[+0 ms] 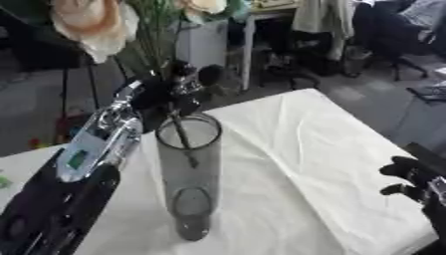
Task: Arrange flowers into the vase.
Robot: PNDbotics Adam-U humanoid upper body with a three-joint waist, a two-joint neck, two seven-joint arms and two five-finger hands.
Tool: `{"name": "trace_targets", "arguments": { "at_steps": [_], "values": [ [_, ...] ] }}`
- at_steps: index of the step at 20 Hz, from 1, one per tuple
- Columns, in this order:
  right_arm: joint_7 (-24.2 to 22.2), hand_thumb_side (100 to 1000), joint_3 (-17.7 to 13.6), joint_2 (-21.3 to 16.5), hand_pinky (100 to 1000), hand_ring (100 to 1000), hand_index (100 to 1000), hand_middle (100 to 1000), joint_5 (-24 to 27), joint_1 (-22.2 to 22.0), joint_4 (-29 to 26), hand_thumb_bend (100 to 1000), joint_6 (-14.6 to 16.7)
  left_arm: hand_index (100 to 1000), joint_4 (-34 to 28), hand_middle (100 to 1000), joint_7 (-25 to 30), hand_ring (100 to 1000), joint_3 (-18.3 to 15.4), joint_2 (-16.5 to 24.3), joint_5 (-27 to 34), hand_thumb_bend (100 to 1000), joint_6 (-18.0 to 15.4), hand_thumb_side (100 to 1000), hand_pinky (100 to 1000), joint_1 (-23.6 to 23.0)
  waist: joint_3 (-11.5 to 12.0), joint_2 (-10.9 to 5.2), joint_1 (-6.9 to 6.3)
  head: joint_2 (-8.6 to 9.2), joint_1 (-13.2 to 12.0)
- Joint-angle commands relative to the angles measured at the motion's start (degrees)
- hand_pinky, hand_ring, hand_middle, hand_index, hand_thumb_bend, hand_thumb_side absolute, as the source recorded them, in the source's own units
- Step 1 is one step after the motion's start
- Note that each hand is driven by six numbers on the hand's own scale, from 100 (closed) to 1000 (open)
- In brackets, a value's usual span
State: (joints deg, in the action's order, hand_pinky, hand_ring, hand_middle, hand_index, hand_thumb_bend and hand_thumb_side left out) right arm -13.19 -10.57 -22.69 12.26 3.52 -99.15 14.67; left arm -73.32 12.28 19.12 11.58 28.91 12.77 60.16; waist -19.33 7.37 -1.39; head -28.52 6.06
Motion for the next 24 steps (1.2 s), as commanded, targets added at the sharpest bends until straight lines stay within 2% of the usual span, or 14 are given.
{"name": "trace_targets", "arguments": {
  "at_steps": [1, 4, 6, 9, 10, 12, 13, 15, 18, 19, 23, 24],
  "values": [
    [-0.33, 900, -0.32, -0.99, 620, 816, 849, 705, 0.24, 0.54, -0.46, 100, 0.15, 265, -1.18, 146, 0.21, 100, 0.17, 0.13, -1.08, 902, -1.00, 432, 100, 0.72, 0.06, -0.56, 0.44, 0.71, 0.24],
    [-0.38, 900, -0.33, -0.98, 620, 816, 849, 705, 0.25, 0.55, -0.42, 100, 0.17, 305, -1.43, 172, 0.40, 100, 0.38, 0.15, -2.59, 919, -1.53, 473, 100, 0.49, 0.18, -0.55, 0.46, 0.70, 0.36],
    [-0.41, 900, -0.34, -0.98, 620, 816, 849, 705, 0.26, 0.56, -0.39, 100, 0.19, 339, -1.48, 199, 0.55, 100, 0.43, 0.16, -3.59, 931, -1.79, 497, 137, 0.36, 0.28, -0.53, 0.48, 0.66, 0.39],
    [-0.46, 900, -0.35, -0.99, 620, 816, 849, 705, 0.28, 0.59, -0.38, 100, 0.23, 402, -1.38, 265, 0.71, 110, 0.41, 0.16, -4.85, 949, -2.13, 527, 264, 0.23, 0.41, -0.50, 0.50, 0.68, 0.48],
    [-0.47, 900, -0.34, -0.99, 620, 816, 849, 705, 0.30, 0.61, -0.37, 100, 0.24, 427, -1.34, 294, 0.81, 146, 0.42, 0.14, -5.17, 952, -2.25, 533, 318, 0.20, 0.46, -0.49, 0.52, 0.69, 0.51],
    [-0.51, 900, -0.34, -0.99, 620, 816, 849, 705, 0.32, 0.61, -0.36, 100, 0.25, 433, -1.23, 299, 1.02, 153, 0.40, 0.09, -5.57, 952, -2.42, 532, 326, 0.16, 0.51, -0.48, 0.53, 0.68, 0.53],
    [-0.52, 900, -0.34, -0.99, 621, 817, 849, 705, 0.33, 0.61, -0.35, 100, 0.25, 483, -1.19, 353, 1.10, 246, 0.39, 0.07, -5.67, 948, -2.49, 531, 418, 0.15, 0.53, -0.47, 0.54, 0.69, 0.53],
    [-0.56, 900, -0.34, -0.98, 621, 817, 849, 705, 0.34, 0.65, -0.33, 100, 0.25, 494, -1.10, 375, 1.37, 289, 0.46, -0.03, -5.77, 944, -2.74, 524, 449, 0.07, 0.58, -0.46, 0.56, 0.73, 0.53],
    [-0.59, 900, -0.34, -0.97, 621, 817, 849, 705, 0.36, 0.66, -0.29, 100, 0.27, 494, -0.95, 375, 1.58, 289, 0.46, -0.08, -5.99, 944, -3.02, 524, 449, 0.03, 0.60, -0.45, 0.57, 0.77, 0.57],
    [-0.60, 901, -0.35, -0.97, 621, 817, 849, 705, 0.36, 0.66, -0.28, 100, 0.27, 509, -0.93, 433, 1.61, 386, 0.45, -0.06, -6.12, 930, -3.09, 494, 562, 0.04, 0.61, -0.45, 0.58, 0.78, 0.58],
    [-0.62, 901, -0.39, -0.94, 621, 818, 848, 704, 0.37, 0.75, -0.22, 100, 0.25, 525, -0.97, 451, 1.79, 408, 0.44, 0.10, -7.87, 922, -3.44, 475, 601, 0.08, 0.66, -0.46, 0.53, 0.78, 0.66],
    [-0.64, 901, -0.38, -0.93, 621, 817, 848, 704, 0.37, 0.76, -0.20, 100, 0.24, 505, -0.92, 448, 1.89, 406, 0.42, 0.09, -8.20, 914, -3.50, 454, 601, 0.06, 0.67, -0.47, 0.52, 0.79, 0.68]
  ]
}}
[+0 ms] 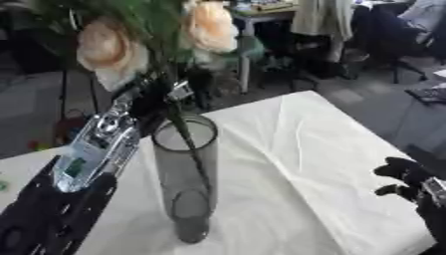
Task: Arrange flowers into the vase.
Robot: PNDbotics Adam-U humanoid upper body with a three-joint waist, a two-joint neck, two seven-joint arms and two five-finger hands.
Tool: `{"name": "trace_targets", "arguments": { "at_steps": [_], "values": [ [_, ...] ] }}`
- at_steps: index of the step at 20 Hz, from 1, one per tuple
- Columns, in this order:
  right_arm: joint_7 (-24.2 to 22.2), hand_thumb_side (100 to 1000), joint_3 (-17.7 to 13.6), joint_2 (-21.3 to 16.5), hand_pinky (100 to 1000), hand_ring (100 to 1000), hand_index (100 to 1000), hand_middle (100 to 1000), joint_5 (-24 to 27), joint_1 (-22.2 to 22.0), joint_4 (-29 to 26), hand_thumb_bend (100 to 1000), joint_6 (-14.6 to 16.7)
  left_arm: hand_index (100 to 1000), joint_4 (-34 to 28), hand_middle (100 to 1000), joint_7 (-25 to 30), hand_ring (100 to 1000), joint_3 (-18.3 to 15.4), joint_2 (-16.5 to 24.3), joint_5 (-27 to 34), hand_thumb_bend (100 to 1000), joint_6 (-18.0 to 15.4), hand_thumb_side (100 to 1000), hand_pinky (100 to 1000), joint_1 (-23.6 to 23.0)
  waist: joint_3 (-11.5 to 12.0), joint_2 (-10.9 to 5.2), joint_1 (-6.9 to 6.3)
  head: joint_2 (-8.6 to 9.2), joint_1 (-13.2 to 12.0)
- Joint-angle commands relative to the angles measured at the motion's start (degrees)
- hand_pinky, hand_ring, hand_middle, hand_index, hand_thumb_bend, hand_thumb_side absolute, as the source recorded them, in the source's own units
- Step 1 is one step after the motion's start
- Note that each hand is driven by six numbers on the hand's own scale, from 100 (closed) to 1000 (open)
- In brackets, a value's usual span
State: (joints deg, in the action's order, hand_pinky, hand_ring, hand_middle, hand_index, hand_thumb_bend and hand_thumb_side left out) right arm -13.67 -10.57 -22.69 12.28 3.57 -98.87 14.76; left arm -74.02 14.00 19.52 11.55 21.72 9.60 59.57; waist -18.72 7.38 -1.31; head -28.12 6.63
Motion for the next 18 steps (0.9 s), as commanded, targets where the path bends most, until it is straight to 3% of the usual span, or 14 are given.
{"name": "trace_targets", "arguments": {
  "at_steps": [1, 3, 9, 18],
  "values": [
    [-0.18, 901, -0.38, -0.93, 621, 817, 848, 704, 0.35, 0.71, -0.46, 100, 0.14, 505, -0.16, 448, 0.25, 406, -0.01, 0.09, -1.25, 914, -0.35, 454, 601, 0.63, 0.06, -0.49, 0.44, 0.39, 0.12],
    [-0.16, 901, -0.42, -0.91, 621, 818, 848, 704, 0.35, 0.70, -0.43, 100, 0.14, 498, -0.04, 441, 0.32, 401, -0.07, 0.05, -1.44, 882, -0.37, 421, 601, 0.58, 0.06, -0.51, 0.43, 0.40, 0.15],
    [-0.16, 902, -0.48, -0.90, 623, 818, 848, 704, 0.37, 0.72, -0.35, 100, 0.15, 529, -0.48, 457, 0.35, 428, -0.24, 0.38, -2.88, 916, -1.27, 453, 625, 0.62, 0.05, -0.57, 0.44, 0.44, 0.29],
    [-0.16, 902, -0.58, -0.89, 624, 818, 847, 704, 0.39, 0.67, -0.23, 100, 0.14, 652, -1.71, 545, 2.88, 530, -0.24, 1.72, -14.41, 970, -4.83, 554, 726, 0.35, 0.21, -0.70, 0.42, 0.41, 0.60]
  ]
}}
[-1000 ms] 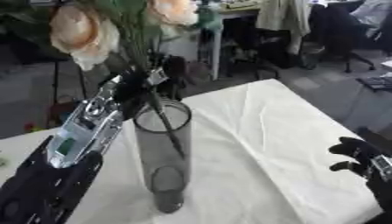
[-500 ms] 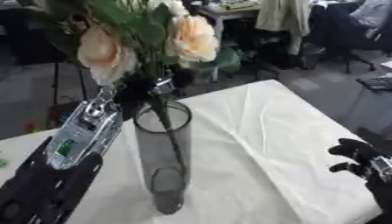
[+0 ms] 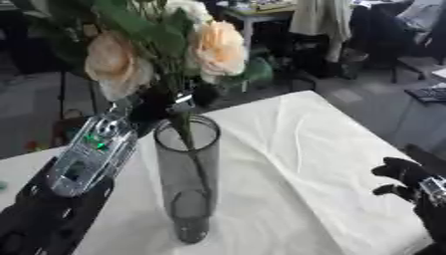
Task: Arrange flowers into the vase.
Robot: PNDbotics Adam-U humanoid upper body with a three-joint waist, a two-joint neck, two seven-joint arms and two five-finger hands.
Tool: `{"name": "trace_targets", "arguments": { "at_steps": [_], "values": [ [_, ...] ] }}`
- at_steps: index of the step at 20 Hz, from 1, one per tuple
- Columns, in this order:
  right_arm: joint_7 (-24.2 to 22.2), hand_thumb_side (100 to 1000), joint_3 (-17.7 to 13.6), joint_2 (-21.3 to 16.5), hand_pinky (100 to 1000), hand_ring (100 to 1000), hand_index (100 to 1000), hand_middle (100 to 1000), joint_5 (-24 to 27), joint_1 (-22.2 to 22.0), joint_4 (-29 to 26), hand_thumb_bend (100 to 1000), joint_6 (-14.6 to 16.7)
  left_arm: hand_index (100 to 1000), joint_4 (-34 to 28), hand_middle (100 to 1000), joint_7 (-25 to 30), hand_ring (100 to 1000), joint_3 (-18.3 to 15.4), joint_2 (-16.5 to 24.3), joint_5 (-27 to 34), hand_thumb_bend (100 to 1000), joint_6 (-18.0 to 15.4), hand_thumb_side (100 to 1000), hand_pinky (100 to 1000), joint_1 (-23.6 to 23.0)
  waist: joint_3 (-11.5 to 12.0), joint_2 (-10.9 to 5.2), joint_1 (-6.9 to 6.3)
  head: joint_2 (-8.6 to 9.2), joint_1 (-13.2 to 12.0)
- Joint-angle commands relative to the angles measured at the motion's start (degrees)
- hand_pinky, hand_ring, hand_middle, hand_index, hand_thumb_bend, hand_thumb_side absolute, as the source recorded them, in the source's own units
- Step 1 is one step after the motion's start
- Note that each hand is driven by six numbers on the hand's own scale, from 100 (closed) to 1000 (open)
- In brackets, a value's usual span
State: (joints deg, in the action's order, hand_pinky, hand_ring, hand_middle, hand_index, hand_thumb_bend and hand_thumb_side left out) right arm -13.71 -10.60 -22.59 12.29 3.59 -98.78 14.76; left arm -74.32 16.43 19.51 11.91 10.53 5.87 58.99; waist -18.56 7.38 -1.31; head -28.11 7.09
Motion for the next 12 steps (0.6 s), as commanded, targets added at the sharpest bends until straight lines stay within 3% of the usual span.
{"name": "trace_targets", "arguments": {
  "at_steps": [1, 5, 12],
  "values": [
    [-0.11, 902, -0.58, -0.99, 624, 818, 847, 704, 0.37, 0.64, -0.30, 100, 0.14, 655, -1.59, 549, 0.52, 533, -0.25, 1.53, -4.86, 974, -1.47, 561, 730, 0.84, 0.07, -0.68, 0.43, 0.42, 0.16],
    [-0.06, 902, -0.64, -0.95, 624, 818, 847, 703, 0.37, 0.58, -0.23, 100, 0.16, 660, -1.96, 552, 0.94, 534, -0.46, 1.99, -8.84, 976, -2.08, 563, 738, 0.70, 0.13, -0.67, 0.47, 0.42, 0.32],
    [-0.02, 901, -0.71, -0.94, 624, 818, 846, 703, 0.39, 0.52, -0.15, 100, 0.16, 668, -2.74, 555, 1.45, 539, -1.39, 3.03, -10.15, 975, -1.98, 569, 750, 1.05, 0.33, -0.75, 0.54, 0.33, 0.47]
  ]
}}
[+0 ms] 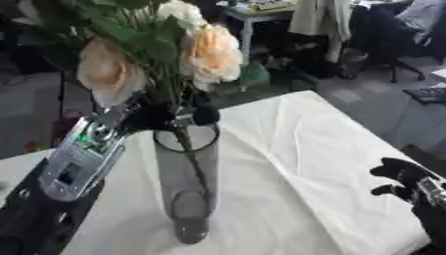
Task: Arrange flowers into the vase.
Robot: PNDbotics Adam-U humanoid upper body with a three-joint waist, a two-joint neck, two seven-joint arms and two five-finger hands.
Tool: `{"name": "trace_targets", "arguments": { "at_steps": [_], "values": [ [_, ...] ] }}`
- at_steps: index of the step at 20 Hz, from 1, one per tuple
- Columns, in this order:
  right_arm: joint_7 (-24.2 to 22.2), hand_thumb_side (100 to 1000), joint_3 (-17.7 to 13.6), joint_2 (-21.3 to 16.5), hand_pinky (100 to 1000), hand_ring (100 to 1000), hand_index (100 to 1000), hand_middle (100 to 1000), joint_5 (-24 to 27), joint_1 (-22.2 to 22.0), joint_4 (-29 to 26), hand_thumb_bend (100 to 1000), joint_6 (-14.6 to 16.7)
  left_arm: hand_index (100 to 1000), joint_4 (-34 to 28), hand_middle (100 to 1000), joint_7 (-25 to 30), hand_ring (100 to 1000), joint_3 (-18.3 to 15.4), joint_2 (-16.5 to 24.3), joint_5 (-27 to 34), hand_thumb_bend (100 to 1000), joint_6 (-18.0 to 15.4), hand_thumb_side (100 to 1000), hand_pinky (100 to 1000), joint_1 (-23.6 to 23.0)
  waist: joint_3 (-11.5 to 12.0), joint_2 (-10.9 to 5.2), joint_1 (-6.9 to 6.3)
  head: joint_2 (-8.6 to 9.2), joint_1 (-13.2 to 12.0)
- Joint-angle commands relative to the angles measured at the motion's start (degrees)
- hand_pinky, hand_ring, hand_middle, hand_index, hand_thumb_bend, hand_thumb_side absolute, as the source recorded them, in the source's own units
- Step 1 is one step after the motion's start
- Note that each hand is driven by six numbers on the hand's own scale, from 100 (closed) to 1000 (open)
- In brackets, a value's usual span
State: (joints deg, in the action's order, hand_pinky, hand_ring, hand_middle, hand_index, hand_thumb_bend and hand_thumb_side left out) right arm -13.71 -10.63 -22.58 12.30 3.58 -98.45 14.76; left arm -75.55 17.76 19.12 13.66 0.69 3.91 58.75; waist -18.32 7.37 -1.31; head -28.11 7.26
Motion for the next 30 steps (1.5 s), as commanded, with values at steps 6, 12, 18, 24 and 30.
{"name": "trace_targets", "arguments": {
  "at_steps": [6, 12, 18, 24, 30],
  "values": [
    [-0.01, 902, -0.72, -0.86, 624, 818, 846, 703, 0.37, 0.46, -0.43, 100, 0.16, 671, -2.12, 558, -0.79, 542, -1.59, 1.44, 0.72, 973, 0.28, 575, 756, 0.60, 0.31, -0.76, 0.65, 0.35, 0.54],
    [0.01, 901, -0.73, -0.86, 624, 818, 845, 703, 0.42, 0.44, -0.42, 100, 0.21, 674, -2.45, 558, -0.92, 541, -1.57, 1.56, 1.89, 971, 0.70, 578, 760, -0.05, 0.65, -0.78, 0.81, 0.29, 0.71],
    [0.04, 901, -0.77, -0.83, 625, 818, 845, 703, 0.41, 0.43, -0.37, 100, 0.22, 683, -2.41, 563, -0.30, 547, -1.52, 1.92, 2.84, 977, 1.41, 596, 766, -0.35, 0.92, -0.81, 0.88, 0.15, 0.91],
    [0.06, 901, -0.82, -0.81, 625, 819, 844, 703, 0.40, 0.42, -0.32, 100, 0.22, 691, -3.28, 569, -0.38, 550, -1.36, 2.33, 2.93, 983, 1.80, 605, 771, -1.34, 1.30, -0.85, 0.92, 0.04, 1.16],
    [0.08, 901, -0.86, -0.79, 625, 819, 843, 703, 0.44, 0.41, -0.30, 100, 0.21, 697, -3.77, 574, -0.28, 553, -1.38, 2.52, 2.98, 986, 2.15, 613, 773, -1.92, 1.58, -0.92, 0.97, 0.03, 1.30]
  ]
}}
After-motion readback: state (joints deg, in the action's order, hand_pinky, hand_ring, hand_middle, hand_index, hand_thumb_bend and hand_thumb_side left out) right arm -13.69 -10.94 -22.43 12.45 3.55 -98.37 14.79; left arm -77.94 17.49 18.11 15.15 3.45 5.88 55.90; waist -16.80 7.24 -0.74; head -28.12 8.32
